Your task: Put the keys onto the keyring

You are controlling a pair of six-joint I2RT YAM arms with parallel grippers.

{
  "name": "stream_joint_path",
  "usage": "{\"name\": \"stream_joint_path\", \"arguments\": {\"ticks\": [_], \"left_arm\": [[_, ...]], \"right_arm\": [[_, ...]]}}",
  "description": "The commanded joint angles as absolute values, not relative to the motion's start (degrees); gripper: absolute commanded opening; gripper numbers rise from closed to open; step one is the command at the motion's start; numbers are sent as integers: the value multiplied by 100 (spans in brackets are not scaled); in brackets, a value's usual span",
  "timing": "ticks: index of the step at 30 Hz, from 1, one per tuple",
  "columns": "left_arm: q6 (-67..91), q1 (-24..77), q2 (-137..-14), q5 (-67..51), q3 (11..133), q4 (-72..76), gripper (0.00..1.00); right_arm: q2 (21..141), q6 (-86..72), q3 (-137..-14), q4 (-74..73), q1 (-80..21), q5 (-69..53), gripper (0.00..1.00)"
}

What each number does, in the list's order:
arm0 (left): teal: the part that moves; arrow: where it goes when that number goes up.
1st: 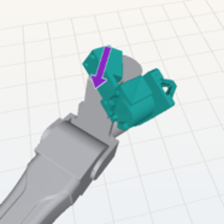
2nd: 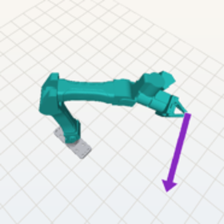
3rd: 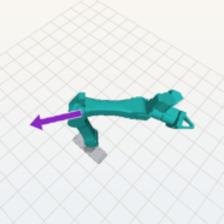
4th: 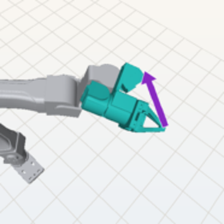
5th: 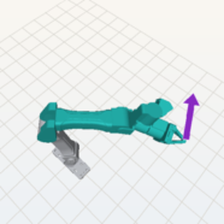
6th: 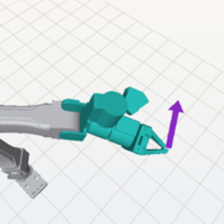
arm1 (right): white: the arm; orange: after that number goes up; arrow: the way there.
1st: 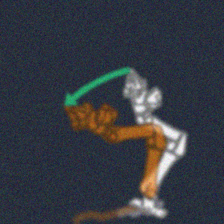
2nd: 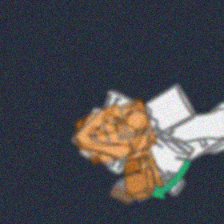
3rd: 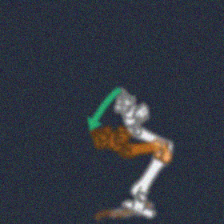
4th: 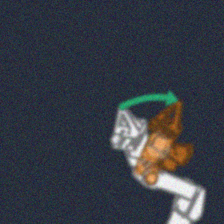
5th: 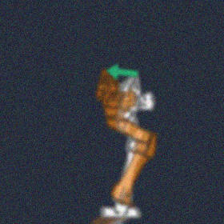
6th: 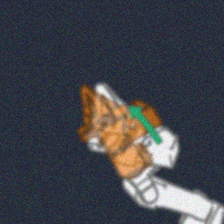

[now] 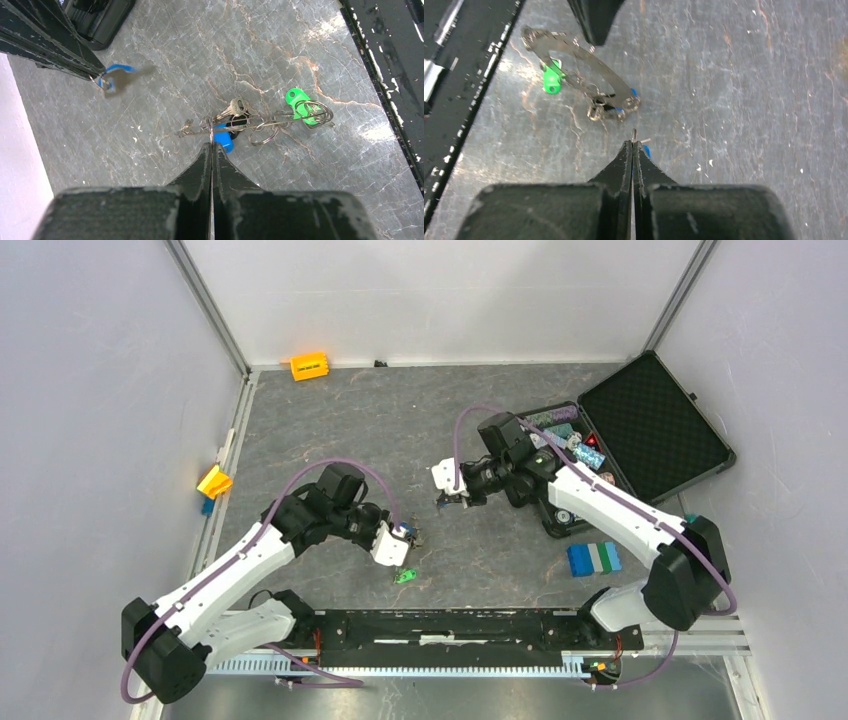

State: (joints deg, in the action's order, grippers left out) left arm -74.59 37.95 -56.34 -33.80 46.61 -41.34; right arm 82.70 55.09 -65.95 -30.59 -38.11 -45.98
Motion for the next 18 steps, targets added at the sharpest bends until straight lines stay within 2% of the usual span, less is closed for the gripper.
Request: {"name": "stream_joint_path", "arguments": {"ticks": [1, 18], "left_arm": [[-7202, 3772, -5651, -3825, 4995, -3953, 2], [-7641, 3771, -5456, -4424, 4840, -4066, 2]], "right_arm": [[7974, 5167, -6496, -2697, -4093, -4606, 0], [7937, 5038, -6260, -2464, -4874, -4545, 0]]}}
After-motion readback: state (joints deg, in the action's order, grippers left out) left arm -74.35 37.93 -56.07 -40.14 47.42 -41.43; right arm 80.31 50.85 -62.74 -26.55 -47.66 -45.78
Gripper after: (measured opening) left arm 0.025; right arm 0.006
